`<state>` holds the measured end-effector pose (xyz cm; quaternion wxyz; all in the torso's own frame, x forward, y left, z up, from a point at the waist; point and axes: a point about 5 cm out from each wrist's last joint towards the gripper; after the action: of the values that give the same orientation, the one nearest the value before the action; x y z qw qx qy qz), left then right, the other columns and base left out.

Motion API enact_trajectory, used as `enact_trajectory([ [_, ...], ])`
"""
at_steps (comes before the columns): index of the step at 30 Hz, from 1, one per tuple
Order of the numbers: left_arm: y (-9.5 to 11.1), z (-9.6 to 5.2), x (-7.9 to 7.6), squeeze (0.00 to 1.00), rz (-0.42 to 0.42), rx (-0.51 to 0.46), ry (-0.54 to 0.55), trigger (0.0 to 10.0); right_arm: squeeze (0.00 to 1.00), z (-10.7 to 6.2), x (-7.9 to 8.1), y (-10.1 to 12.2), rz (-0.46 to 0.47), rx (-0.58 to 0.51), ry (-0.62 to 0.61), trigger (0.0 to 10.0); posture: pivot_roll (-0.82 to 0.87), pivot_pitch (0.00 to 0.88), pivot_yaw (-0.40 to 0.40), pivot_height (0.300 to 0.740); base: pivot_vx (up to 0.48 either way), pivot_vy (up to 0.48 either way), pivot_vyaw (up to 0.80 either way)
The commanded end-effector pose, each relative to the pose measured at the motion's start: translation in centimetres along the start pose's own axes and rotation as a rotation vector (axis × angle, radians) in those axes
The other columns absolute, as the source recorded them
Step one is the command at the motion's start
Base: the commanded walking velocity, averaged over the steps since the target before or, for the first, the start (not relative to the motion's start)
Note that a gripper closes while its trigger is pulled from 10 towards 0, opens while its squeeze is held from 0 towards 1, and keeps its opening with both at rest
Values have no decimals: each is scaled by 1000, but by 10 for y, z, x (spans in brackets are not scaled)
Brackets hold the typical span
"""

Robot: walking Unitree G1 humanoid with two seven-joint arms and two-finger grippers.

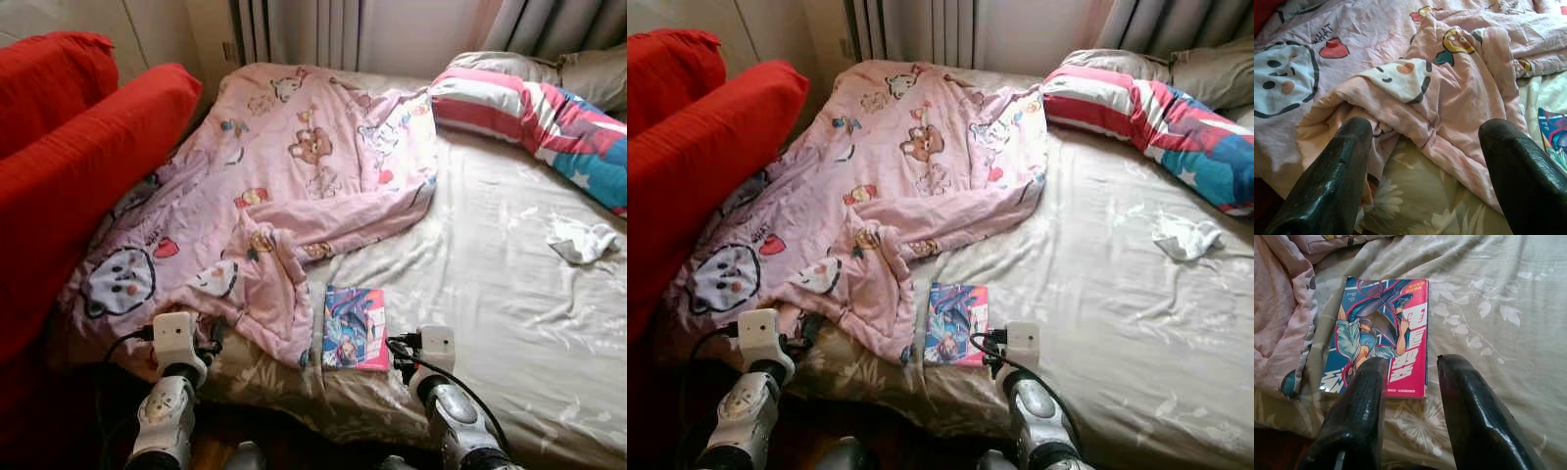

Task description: Clean up the room

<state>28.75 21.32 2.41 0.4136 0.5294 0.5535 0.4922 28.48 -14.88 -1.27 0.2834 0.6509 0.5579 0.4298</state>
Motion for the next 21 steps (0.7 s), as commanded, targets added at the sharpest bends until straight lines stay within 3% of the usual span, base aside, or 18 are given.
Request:
enact_trajectory([
  [1,-2,-1,1,0,6,17,-8,10000,0,0,1,0,9,-3,6,10000,89,149,-2,636,0,0,0],
  [16,17,6,-2,0,-22,-69,2,10000,0,2,1,3,-23,2,10,10000,109,209,-20,636,0,0,0],
  [21,17,5,9,0,-20,-67,19,10000,0,4,5,8,-25,2,10,10000,119,216,-10,636,0,0,0],
])
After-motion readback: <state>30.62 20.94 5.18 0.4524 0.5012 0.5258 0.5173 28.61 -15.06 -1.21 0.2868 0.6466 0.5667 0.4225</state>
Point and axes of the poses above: a point about 5 cm out from each wrist's last joint towards the gripper, its own z axis pointing out of the wrist towards the gripper, its own y axis along the axis of the wrist's last joint, x = y × z, and after that the axes turned 6 degrees about z, right-handed
